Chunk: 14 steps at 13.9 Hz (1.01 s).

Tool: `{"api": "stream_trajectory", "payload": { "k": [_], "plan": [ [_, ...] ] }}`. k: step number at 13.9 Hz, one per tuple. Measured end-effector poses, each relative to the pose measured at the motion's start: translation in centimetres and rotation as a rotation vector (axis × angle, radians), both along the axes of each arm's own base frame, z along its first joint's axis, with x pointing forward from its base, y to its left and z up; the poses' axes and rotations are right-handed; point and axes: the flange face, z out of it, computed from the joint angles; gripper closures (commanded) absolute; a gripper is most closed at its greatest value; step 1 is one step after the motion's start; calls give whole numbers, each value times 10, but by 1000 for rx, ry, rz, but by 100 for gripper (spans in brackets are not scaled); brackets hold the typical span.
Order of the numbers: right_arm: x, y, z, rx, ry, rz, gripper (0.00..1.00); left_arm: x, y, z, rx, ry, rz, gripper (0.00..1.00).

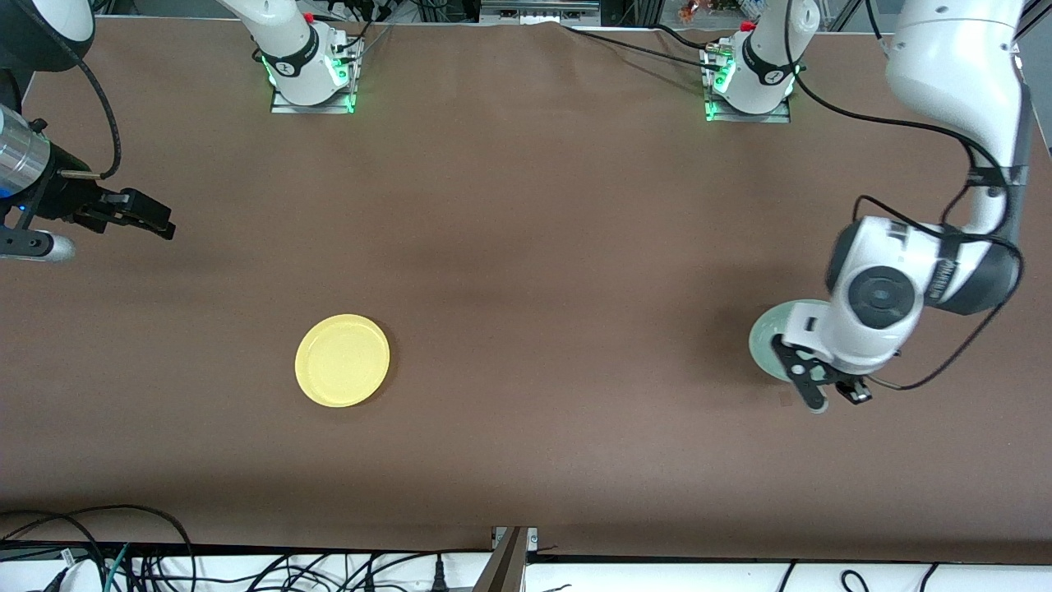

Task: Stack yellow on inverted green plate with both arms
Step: 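Lift the green plate with the left gripper while the right gripper reaches the yellow plate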

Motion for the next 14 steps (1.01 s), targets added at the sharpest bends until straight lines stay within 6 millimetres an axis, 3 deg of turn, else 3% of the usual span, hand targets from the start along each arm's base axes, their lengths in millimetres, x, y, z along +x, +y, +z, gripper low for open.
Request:
{"api": "stream_trajectory", "payload": {
  "k": [3,5,9,12,14],
  "plan": [
    [3,3,-18,49,-20,-10,0,-22,-79,4,93,-48,78,100],
    [4,4,-52,66,-30,-20,0,-38,-116,3,188,-115,120,100],
    [5,5,-141,61,-38,-10,0,-82,-196,-17,367,-269,190,100],
    [18,9,-215,48,-37,16,1,-116,-251,-56,471,-391,218,100],
    [32,10,-267,36,-61,38,1,-134,-273,-79,524,-489,248,100]
  ]
}}
